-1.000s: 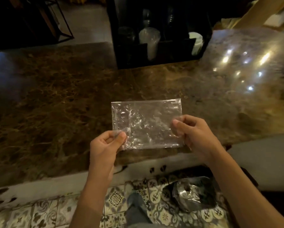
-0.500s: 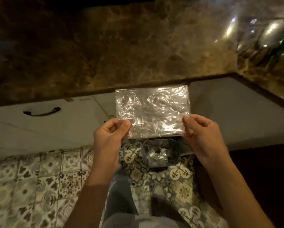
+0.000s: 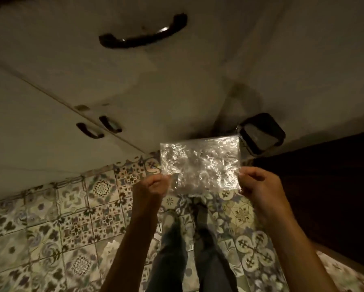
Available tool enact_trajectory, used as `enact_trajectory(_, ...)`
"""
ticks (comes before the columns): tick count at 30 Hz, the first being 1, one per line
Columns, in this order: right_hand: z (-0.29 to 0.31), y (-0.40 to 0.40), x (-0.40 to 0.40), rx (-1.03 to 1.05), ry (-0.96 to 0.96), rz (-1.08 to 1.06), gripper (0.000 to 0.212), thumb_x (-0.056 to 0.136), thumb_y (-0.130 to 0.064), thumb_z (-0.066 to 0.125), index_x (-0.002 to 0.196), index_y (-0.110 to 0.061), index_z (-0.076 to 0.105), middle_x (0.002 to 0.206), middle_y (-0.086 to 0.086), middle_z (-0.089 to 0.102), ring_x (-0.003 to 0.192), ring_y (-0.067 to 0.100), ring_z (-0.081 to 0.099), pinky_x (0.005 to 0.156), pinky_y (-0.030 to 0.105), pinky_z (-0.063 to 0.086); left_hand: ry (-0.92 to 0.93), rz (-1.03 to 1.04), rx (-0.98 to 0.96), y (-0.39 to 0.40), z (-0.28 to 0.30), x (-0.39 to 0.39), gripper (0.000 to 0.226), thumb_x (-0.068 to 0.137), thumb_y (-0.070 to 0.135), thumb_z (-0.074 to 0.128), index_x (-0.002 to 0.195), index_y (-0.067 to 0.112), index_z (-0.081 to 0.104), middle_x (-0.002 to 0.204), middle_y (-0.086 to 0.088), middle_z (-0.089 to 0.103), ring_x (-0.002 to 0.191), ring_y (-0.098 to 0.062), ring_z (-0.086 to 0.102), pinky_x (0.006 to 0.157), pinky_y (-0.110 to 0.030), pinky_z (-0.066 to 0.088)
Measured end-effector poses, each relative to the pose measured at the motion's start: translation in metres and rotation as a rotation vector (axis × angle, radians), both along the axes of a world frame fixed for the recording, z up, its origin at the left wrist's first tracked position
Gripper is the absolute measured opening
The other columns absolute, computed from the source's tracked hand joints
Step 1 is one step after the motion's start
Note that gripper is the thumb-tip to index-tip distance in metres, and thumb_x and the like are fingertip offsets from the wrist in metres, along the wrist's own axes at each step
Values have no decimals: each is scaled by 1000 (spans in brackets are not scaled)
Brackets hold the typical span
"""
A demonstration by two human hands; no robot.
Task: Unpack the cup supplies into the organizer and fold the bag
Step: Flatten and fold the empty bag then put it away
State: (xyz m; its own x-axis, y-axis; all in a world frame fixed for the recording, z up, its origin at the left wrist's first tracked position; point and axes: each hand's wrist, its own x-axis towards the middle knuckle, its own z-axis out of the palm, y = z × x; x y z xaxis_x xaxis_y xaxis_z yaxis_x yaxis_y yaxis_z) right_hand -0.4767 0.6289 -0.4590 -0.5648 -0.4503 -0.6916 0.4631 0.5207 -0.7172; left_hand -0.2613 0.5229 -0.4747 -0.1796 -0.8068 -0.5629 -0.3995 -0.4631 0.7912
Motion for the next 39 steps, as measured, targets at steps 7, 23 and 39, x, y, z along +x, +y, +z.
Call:
enact_trajectory(7, -133, 0, -3, 179, 32, 66, 22, 91, 9, 56, 77, -5, 67, 75, 13, 62, 67, 22, 55, 69, 38, 51, -205, 0, 184, 3, -149, -10, 11, 86, -1, 66, 77, 4, 71, 81, -20, 72, 74, -29, 68, 71, -41, 57)
enact_trajectory(23, -335, -35, -34, 511, 279, 317, 14, 93, 2, 54, 92, 8, 67, 97, 28, 69, 94, 40, 67, 87, 55, 56, -486, 6, 207, -21, -319, -44, 12, 78, -4, 67, 77, 7, 70, 69, -7, 66, 58, -18, 61, 47, -24, 48)
enact_trajectory(39, -294, -50, -34, 367, 219, 287, 20, 97, -7, 49, 96, 6, 64, 98, 30, 68, 95, 44, 67, 87, 64, 53, -450, -153, 54, -28, -279, -60, 13, 93, 10, 59, 80, 11, 59, 69, 1, 58, 55, -6, 51, 50, -18, 40)
